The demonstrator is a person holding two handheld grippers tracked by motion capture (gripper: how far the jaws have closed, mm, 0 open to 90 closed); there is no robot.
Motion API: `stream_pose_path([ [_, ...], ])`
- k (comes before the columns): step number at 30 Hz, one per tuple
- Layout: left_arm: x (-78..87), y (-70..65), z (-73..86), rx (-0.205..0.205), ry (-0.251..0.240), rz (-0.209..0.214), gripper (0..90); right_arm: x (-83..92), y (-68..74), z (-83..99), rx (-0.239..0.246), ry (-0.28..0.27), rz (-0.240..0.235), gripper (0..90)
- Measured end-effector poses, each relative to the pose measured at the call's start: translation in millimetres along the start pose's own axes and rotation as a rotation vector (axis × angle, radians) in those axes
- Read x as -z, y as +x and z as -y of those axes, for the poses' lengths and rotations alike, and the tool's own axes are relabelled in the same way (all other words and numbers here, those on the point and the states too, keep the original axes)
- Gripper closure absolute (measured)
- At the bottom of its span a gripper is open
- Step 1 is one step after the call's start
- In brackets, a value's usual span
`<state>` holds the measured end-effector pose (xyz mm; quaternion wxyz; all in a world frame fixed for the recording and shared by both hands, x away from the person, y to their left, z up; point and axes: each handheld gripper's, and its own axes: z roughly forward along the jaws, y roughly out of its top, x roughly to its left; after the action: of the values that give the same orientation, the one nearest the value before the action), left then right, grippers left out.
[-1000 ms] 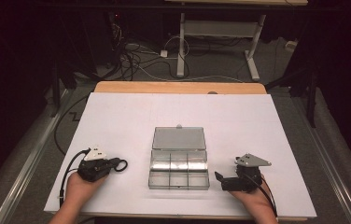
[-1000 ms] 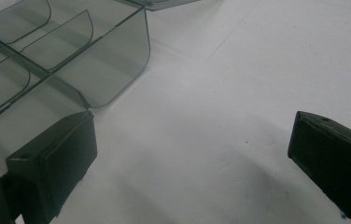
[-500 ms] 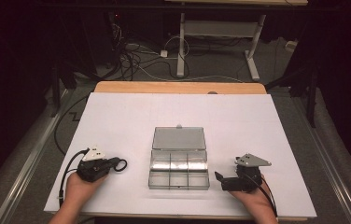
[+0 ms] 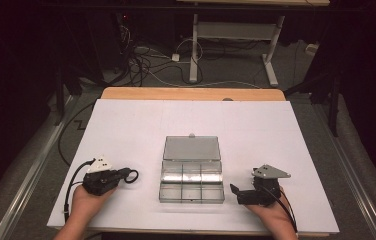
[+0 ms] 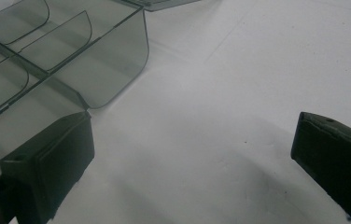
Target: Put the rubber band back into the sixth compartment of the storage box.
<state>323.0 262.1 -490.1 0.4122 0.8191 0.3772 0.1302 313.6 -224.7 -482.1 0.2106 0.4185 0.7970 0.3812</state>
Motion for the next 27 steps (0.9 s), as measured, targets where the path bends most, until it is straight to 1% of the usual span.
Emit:
stream_pose_path([
  [4,1.1,-3.0,-2.0,-0.008,-0.008,0.002,85.6,-0.2,0.3,0.0,0.002,0.002,-0.002,0.0],
  [11,1.1,-10.0,-7.3,-0.018,-0.024,0.018,85.6,-0.4,0.4,-0.1,0.006,0.004,-0.004,0.1],
  [27,-5.9,-24.1,-17.0,-0.037,-0.041,0.050,85.6,-0.6,0.6,-0.1,0.010,0.005,-0.009,0.1],
])
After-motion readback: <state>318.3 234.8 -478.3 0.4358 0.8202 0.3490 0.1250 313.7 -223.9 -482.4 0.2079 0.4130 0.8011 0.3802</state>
